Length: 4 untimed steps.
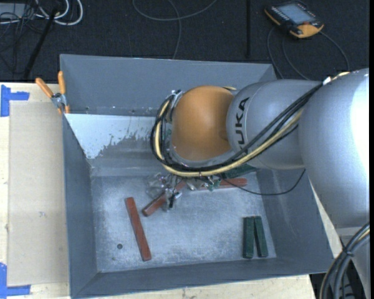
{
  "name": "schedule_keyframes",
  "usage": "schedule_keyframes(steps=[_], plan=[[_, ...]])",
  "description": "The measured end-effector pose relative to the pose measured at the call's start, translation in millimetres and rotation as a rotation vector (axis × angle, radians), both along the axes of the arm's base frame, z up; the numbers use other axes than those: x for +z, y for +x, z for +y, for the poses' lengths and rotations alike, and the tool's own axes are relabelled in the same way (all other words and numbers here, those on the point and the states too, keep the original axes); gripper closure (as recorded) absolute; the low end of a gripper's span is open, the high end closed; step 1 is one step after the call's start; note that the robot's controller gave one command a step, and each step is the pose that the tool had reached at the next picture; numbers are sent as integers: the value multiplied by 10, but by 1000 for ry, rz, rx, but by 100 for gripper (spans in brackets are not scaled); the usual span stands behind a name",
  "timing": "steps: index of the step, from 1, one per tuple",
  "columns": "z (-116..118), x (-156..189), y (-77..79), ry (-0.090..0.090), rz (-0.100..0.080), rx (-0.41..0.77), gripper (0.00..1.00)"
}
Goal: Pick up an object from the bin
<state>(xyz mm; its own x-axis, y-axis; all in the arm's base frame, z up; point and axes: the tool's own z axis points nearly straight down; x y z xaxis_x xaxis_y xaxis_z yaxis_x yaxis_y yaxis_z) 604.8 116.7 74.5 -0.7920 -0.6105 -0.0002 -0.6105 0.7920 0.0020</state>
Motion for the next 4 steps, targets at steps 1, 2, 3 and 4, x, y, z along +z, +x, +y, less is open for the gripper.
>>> schedule_keyframes(steps=[1,2,3,4], plan=[[0,0,0,0,0,-1,100],[0,0,0,0,0,-1,100],[0,0,0,0,0,-1,100],[-264,1786,137,0,-8,168,100]])
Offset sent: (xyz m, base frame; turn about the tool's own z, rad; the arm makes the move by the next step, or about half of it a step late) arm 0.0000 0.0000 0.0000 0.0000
